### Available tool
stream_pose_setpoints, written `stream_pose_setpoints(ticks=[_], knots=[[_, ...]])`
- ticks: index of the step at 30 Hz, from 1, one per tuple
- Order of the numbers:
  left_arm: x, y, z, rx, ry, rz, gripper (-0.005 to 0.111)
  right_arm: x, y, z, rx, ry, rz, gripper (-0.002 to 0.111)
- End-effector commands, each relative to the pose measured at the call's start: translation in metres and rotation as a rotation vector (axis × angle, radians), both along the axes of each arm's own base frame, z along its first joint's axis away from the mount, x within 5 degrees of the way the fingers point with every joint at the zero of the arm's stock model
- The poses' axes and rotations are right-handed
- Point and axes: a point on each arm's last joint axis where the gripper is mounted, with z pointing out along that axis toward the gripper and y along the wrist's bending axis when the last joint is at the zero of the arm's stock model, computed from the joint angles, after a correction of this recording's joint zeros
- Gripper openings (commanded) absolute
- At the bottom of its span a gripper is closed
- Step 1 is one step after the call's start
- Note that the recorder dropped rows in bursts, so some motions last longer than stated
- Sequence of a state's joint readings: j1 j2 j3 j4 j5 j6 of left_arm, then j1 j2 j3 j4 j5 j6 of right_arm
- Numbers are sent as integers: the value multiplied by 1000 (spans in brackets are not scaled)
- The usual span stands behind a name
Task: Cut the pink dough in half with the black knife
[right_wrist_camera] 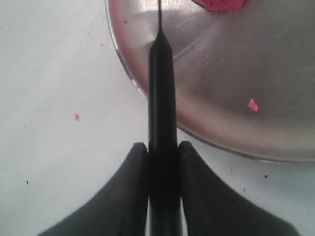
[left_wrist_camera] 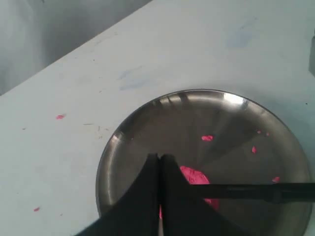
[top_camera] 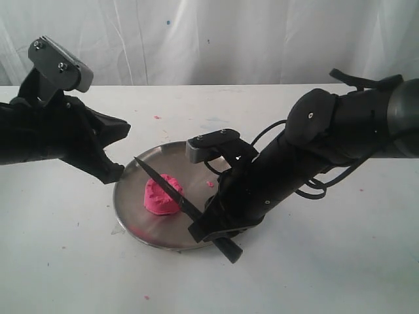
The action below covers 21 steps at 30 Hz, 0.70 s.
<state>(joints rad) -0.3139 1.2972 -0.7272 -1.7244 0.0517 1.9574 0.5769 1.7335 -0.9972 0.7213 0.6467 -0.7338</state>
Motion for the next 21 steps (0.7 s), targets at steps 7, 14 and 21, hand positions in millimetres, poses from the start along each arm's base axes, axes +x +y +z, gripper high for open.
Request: stream_pose_setpoints(ticks=[7, 14, 21], knots=[[19, -11, -14, 21, 28, -60, 0, 7, 3, -2, -17, -6, -7, 0], [36, -17, -14, 21, 29, -60, 0, 25, -1, 18, -159, -56, -50, 0], [45, -20, -21, 21, 47, -67, 0, 25, 10, 27, -186, -50, -12, 0]])
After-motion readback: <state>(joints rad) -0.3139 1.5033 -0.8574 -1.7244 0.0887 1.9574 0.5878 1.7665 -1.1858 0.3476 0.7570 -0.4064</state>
